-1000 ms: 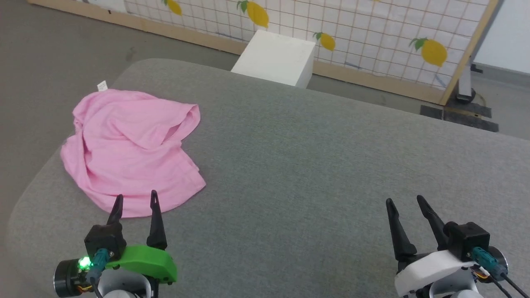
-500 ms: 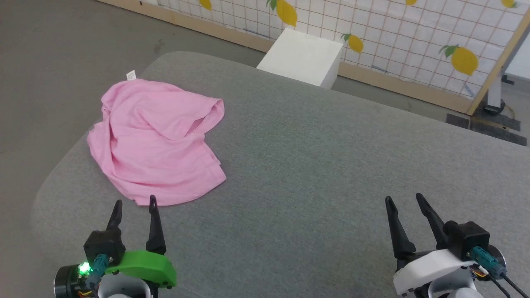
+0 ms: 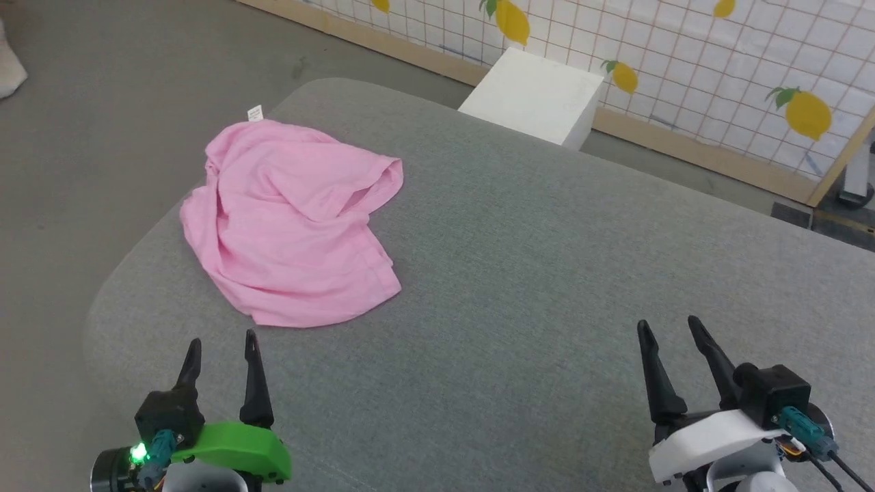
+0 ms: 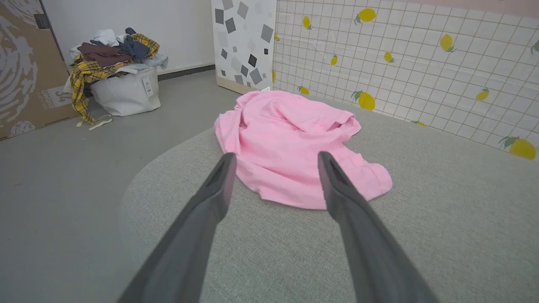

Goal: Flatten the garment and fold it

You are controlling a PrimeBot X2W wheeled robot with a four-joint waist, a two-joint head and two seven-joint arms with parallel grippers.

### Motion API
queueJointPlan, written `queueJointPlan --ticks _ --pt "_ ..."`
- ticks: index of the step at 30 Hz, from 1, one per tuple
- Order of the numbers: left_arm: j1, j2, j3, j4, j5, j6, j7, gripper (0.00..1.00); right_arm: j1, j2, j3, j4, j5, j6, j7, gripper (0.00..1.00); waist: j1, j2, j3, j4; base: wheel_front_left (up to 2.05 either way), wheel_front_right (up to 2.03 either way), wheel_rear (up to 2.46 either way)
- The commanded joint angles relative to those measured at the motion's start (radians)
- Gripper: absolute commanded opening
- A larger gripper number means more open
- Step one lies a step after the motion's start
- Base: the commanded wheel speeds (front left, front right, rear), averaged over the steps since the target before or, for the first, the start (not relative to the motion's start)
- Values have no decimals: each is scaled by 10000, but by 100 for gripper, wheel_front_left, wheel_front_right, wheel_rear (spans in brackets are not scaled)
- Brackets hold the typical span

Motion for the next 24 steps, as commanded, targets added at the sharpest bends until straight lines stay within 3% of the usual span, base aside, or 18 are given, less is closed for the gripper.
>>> queueJointPlan --ticks 1,15,24 --pt "160 79 -8 23 -62 97 -113 100 -153 1 2 64 139 -12 -122 100 0 70 10 113 0 0 0" --pt "334 164 -127 -78 -364 175 -233 100 -262 1 40 310 335 -13 -410 100 0 78 36 691 0 0 0" --pt "345 234 -225 -117 -408 178 -199 100 -280 1 31 311 299 -13 -414 100 0 78 47 648 0 0 0"
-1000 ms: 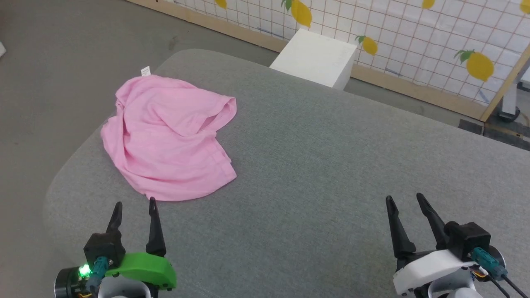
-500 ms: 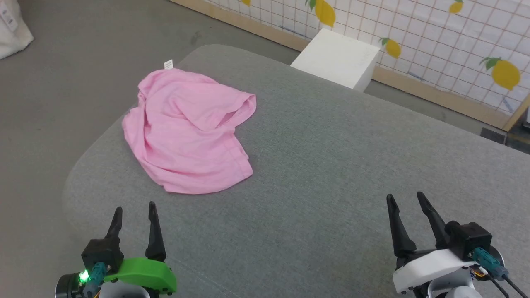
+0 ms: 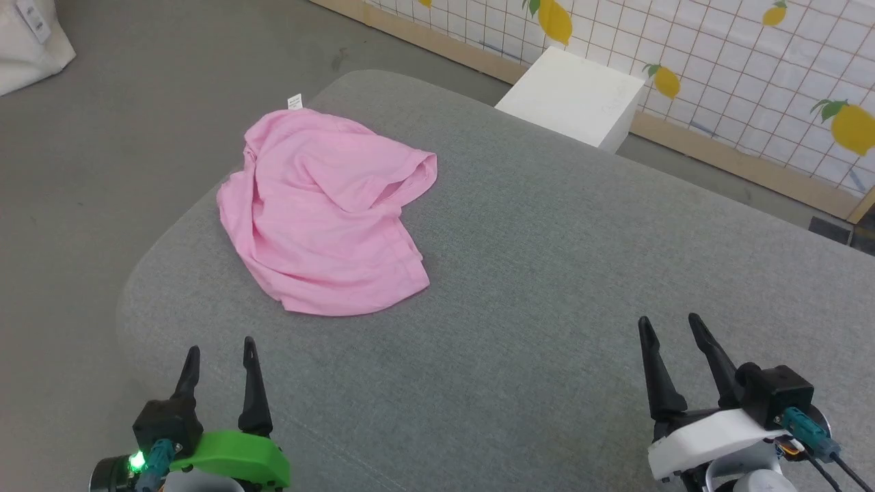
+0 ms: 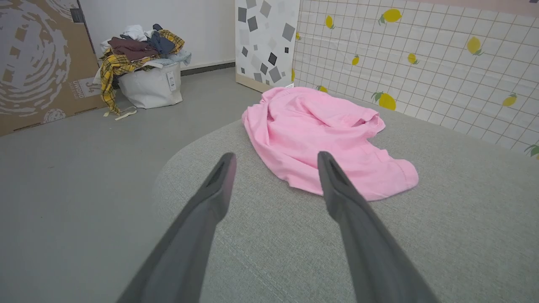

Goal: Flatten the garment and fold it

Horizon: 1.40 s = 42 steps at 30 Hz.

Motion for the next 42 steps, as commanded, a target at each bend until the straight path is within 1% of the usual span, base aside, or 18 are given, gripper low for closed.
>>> queueJointPlan --ticks 1,6,9,10,15,18,19,20,24,26,29,31,34,35,39,42 --pt "108 88 -44 -14 -112 -5 -33 100 -133 -1 -4 32 36 -13 -59 100 0 78 1 -8 0 0 0" --pt "-40 236 -86 30 -189 -151 5 100 -147 -1 -20 29 31 -13 -59 100 0 78 65 -23 0 0 0" --pt "-444 385 -40 111 -460 -444 95 100 -199 -1 -30 8 -11 -13 -59 100 0 78 210 -28 0 0 0" --pt "-687 473 -5 202 -605 -604 174 100 -238 -1 -27 -5 -49 -13 -59 100 0 78 299 -50 0 0 0" --pt "-2431 827 566 981 -1925 -1314 810 100 -547 -1 -63 -132 -421 -13 134 100 0 78 893 -357 0 0 0" --pt "-3796 1197 827 1799 -2920 -1636 1709 100 -750 -1 -210 -387 -780 -13 411 100 0 78 1439 -671 0 0 0" --pt "-4171 1312 934 2083 -3232 -1685 2013 100 -807 -1 -240 -480 -884 -13 509 100 0 78 1615 -790 0 0 0" --pt "-4650 1544 1000 2459 -3471 -1734 2370 100 -857 -1 -318 -606 -1012 -13 616 100 0 78 1806 -916 0 0 0" --pt "-6100 2249 1349 3944 -4320 -1787 3835 100 -960 -1 -590 -1214 -1462 -13 1058 100 0 78 2616 -1500 0 0 0" --pt "-6679 2448 1418 4638 -4683 -1792 4691 100 -925 -1 -808 -1537 -1658 -13 1260 100 0 78 2969 -1731 0 0 0" --pt "-7348 2751 1522 5557 -4986 -1558 5739 100 -860 -1 -1067 -2016 -1890 -13 1538 100 0 78 3480 -2047 0 0 0" --pt "-7676 2851 1509 6189 -5065 -1282 6353 100 -786 -1 -1229 -2322 -2002 -13 1680 100 0 78 3730 -2196 0 0 0" --pt "-8008 2858 1442 6991 -5179 -1052 7066 100 -654 -1 -1443 -2774 -2104 -13 1891 100 0 78 4075 -2339 0 0 0" --pt "-8058 2862 1365 7194 -5159 -1034 7260 100 -627 -1 -1496 -2880 -2125 -13 1937 100 0 78 4161 -2366 0 0 0" --pt "-8150 2736 1086 8065 -5178 -1050 8063 100 -554 -1 -1631 -3238 -2181 -13 2073 100 0 78 4403 -2396 0 0 0" --pt "-8083 2576 908 8571 -5251 -1229 8564 100 -489 -1 -1692 -3387 -2180 -13 2142 100 0 78 4458 -2345 0 0 0"
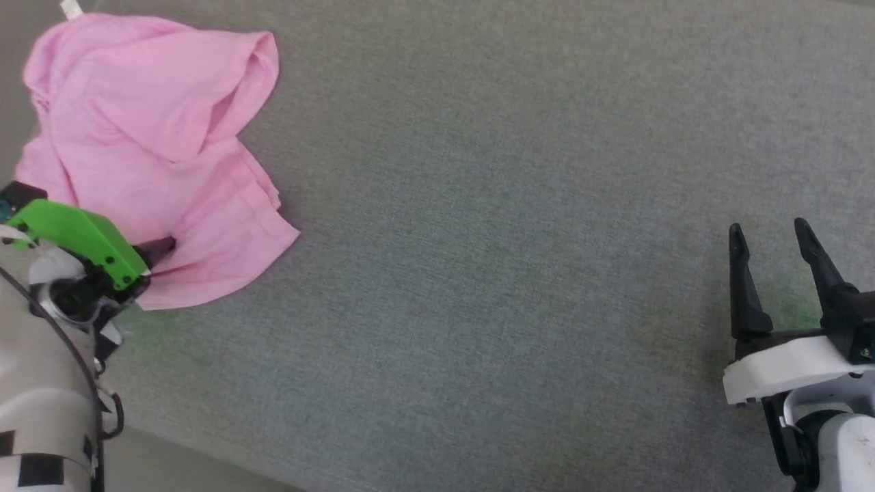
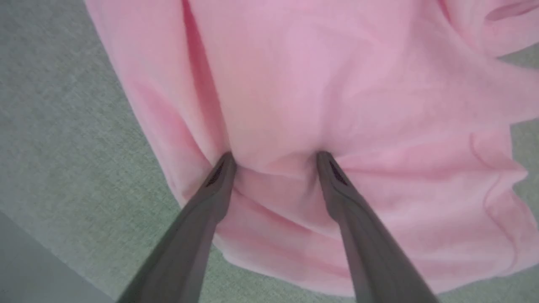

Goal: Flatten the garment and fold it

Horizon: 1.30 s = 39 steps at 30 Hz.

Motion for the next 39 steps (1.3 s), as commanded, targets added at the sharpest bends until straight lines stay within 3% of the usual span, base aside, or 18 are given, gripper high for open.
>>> queueJointPlan --ticks 1,4,5,6,11,15,20,28,34,39 --pt "48 -315 -99 270 -120 -140 207 100 132 -8 -26 -112 -37 -13 49 100 -1 78 265 -164 0 0 0" --pt "135 -376 -151 380 -149 -274 63 99 144 -8 -48 -154 -41 -13 107 100 -1 78 244 -65 0 0 0" --pt "136 -328 -100 327 -125 -282 -336 14 142 -8 -30 -140 -32 -13 115 100 -1 78 199 -40 0 0 0" --pt "140 -281 -74 273 -87 -302 -688 0 135 -8 -16 -127 -15 -13 108 100 -1 78 153 -22 0 0 0" --pt "-119 131 462 -155 -21 -261 -3324 0 125 -8 87 141 177 -13 -21 100 -1 78 -263 64 0 0 0" --pt "-691 545 467 -500 243 -476 -5010 0 95 -8 149 582 455 -13 -318 100 -1 78 -755 21 0 0 0" --pt "-1734 971 18 -1250 399 -710 -5820 0 125 -8 253 1284 909 -13 -799 100 -1 78 -1577 -292 0 0 0" --pt "-3309 1126 -1398 -3506 -38 -757 -5247 0 331 -8 317 2502 1729 -13 -1632 100 -1 78 -2896 -1339 0 0 0" --pt "-3651 544 -2265 -4620 -826 -759 -4190 0 414 -8 70 3160 2101 -13 -1996 100 -1 78 -3405 -2063 0 0 0" --pt "-2797 38 -3233 -4792 -958 -754 -2825 0 441 -8 -23 3467 2258 -13 -2127 100 -1 78 -3538 -2524 0 0 0"
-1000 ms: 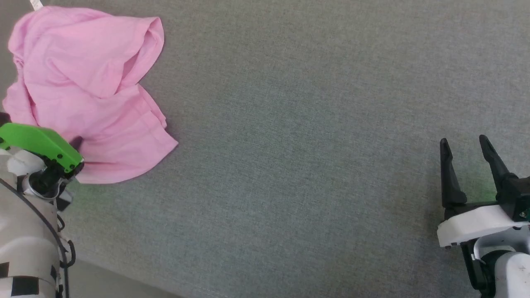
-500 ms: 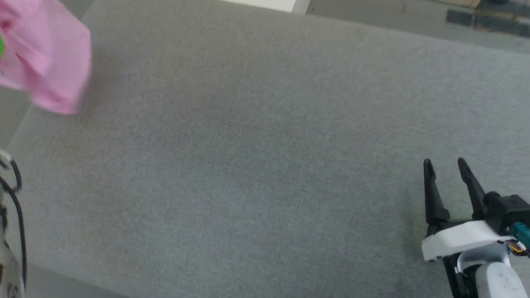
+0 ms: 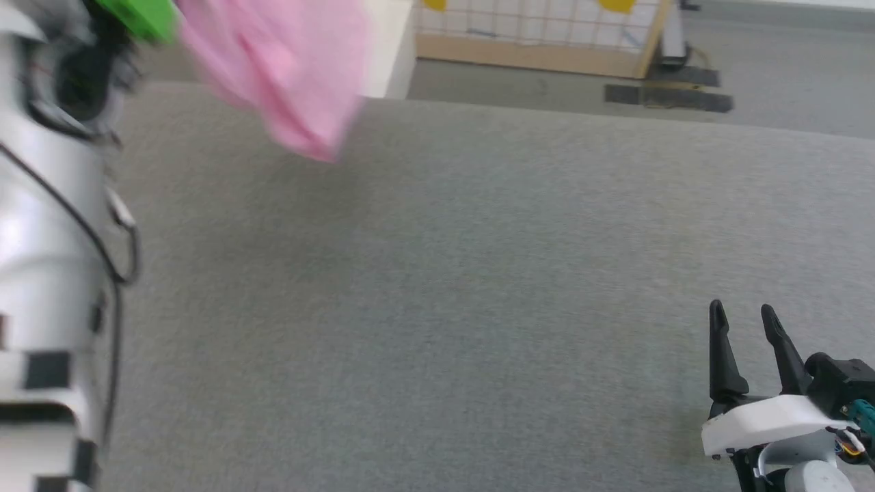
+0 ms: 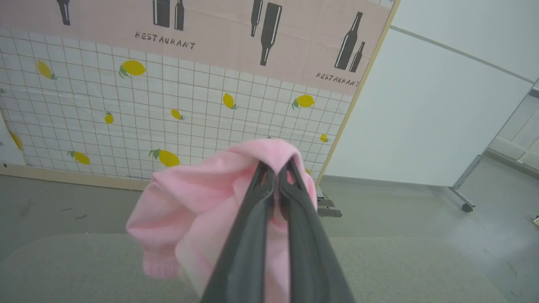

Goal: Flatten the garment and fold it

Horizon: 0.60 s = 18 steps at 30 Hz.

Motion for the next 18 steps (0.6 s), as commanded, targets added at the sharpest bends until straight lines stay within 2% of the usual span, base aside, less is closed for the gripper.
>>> queueJointPlan --ticks 1,9,12,14,16,17,18 --pt "631 -236 -242 -12 -46 -34 228 0 118 -6 -3 68 67 -13 -95 100 0 78 -445 -646 0 0 0" --pt "3700 -1561 -2073 -8 -241 1 1453 0 181 -6 21 121 145 -13 -131 100 0 78 -332 -1057 0 0 0" --pt "5125 -1871 -2925 225 -371 -12 2220 0 149 -6 45 11 196 -13 -133 100 0 78 -233 -1207 0 0 0" --pt "5624 -1886 -3337 345 -272 -14 2540 0 141 -6 48 -29 209 -13 -133 100 0 78 -202 -1239 0 0 0" --pt "6000 -1966 -3451 441 -357 81 2689 0 151 -6 52 -74 228 -13 -134 100 0 78 -163 -1244 0 0 0" --pt "6094 -1980 -3461 469 -365 160 2700 19 158 -6 53 -81 242 -13 -134 100 0 78 -150 -1228 0 0 0" --pt "6132 -1971 -3479 456 -307 248 2657 100 173 -6 42 -89 252 -13 -134 100 0 78 -132 -1178 0 0 0"
